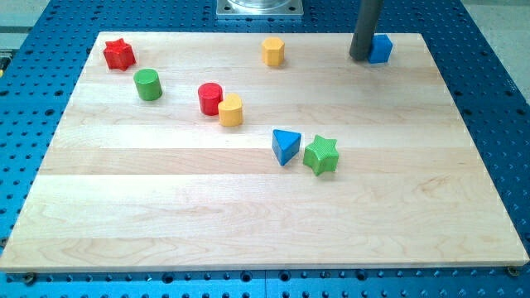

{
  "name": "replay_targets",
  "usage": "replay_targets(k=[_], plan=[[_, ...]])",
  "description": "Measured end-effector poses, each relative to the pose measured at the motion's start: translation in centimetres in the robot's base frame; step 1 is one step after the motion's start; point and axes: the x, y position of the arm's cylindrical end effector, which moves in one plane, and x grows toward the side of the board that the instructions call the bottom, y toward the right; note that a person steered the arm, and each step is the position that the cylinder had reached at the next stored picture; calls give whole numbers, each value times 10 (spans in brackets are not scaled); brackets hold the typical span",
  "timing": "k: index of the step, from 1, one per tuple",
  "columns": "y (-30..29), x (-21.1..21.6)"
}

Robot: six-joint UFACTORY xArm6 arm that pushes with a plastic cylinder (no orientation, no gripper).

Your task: Form a triangle with red blocks and green circle

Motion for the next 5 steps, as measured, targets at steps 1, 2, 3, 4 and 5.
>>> replay_targets(k=[1, 2, 3, 4, 5], plan=[[-4, 0], [-10, 0], [-130, 36], [-201, 55], [-249, 104]])
